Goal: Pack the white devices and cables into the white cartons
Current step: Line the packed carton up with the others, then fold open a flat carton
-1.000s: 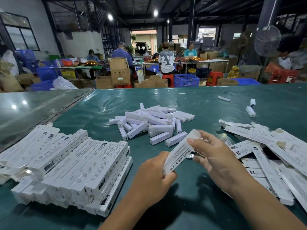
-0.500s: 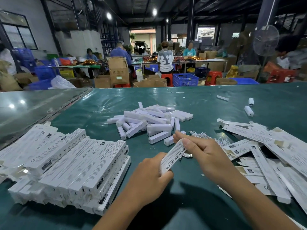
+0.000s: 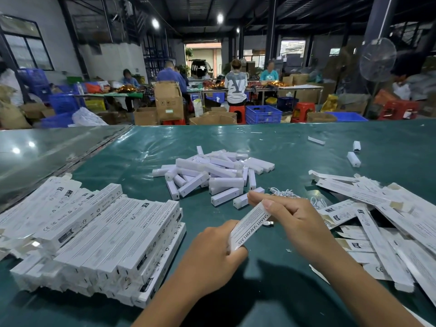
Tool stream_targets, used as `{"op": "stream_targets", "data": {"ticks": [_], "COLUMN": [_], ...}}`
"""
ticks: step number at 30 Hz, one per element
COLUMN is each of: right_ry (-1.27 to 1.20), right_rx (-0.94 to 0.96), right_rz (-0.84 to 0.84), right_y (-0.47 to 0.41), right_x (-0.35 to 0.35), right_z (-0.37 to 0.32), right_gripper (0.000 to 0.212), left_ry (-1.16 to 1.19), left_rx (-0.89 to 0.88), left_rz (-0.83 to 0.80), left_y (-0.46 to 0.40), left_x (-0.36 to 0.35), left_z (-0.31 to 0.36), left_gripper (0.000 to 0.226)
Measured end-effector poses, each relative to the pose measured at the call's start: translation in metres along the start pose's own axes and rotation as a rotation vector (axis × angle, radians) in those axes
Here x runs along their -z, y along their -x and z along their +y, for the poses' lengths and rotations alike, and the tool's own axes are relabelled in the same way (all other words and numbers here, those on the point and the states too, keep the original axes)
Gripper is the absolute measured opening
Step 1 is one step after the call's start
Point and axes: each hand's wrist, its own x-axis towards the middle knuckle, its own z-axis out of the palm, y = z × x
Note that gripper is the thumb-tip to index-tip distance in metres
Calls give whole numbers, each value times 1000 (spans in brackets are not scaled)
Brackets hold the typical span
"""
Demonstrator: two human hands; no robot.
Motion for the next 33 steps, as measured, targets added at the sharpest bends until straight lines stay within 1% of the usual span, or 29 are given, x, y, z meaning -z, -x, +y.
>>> {"op": "stream_targets", "data": {"ticks": [2, 4, 6, 7, 9, 10, 12, 13, 15, 16, 17, 19, 20, 21, 23, 24, 26, 27, 28, 29, 30, 31, 33], "right_ry": [-43, 56, 189, 209, 151, 68, -111, -132, -52, 6, 99, 361, 396, 341, 135, 61, -94, -209, -347, -486, -593, -647, -699], "right_rx": [-17, 43, 120, 143, 139, 104, 34, 7, -81, -152, -144, 79, 132, 84, -58, -118, -242, -315, -382, -436, -478, -514, -573], "right_rz": [-30, -42, -59, -72, -94, -94, -95, -111, -188, -215, -253, -317, -338, -340, -296, -247, -126, -29, 72, 162, 224, 255, 234], "right_y": [0, 2, 3, 2, 3, 4, 7, 1, -6, -10, -11, -2, 3, 7, 8, 7, -3, -8, -12, -16, -19, -19, -15], "right_x": [2, 3, 7, 9, 13, 15, 16, 11, 3, -2, -5, -3, -3, -2, -6, -7, -1, 5, 12, 17, 19, 16, -2], "right_z": [-1, -2, -1, 0, 1, 0, 1, 0, -3, -5, -7, -6, -6, -3, 2, 5, 10, 12, 13, 16, 17, 18, 24], "right_gripper": [30, 27, 31, 34, 44, 49, 58, 66, 90, 94, 87, 57, 48, 45, 55, 60, 60, 55, 47, 38, 33, 30, 26], "left_ry": [19, 31, 42, 42, 45, 47, 29, 14, -19, -32, -56, -134, -152, -146, -49, 76, 461, 662, 841, 977, 1054, 1053, 945], "left_rx": [-4, -4, -15, -21, -35, -48, -69, -73, -67, -57, -46, -54, -61, -60, -39, -7, 72, 96, 91, 60, 31, 25, 57], "left_rz": [-14, -16, -25, -30, -38, -52, -99, -120, -157, -168, -179, -196, -207, -219, -276, -345, -516, -543, -513, -439, -334, -205, 40], "left_y": [1, 2, 2, 2, 2, 2, 3, 4, 6, 6, 7, 8, 8, 9, 7, 6, 4, 4, 3, 3, 3, 1, -1], "left_x": [1, 2, 3, 3, 4, 5, 3, 2, 0, 0, 0, 1, 1, 0, 0, 3, 19, 30, 40, 45, 46, 42, 24], "left_z": [2, 3, 4, 6, 8, 9, 12, 15, 17, 16, 16, 15, 16, 16, 13, 10, 4, -1, -5, -9, -10, -8, 0], "left_gripper": [14, 13, 13, 14, 16, 16, 5, 5, 14, 16, 17, 18, 20, 20, 19, 21, 36, 42, 49, 56, 60, 61, 54]}}
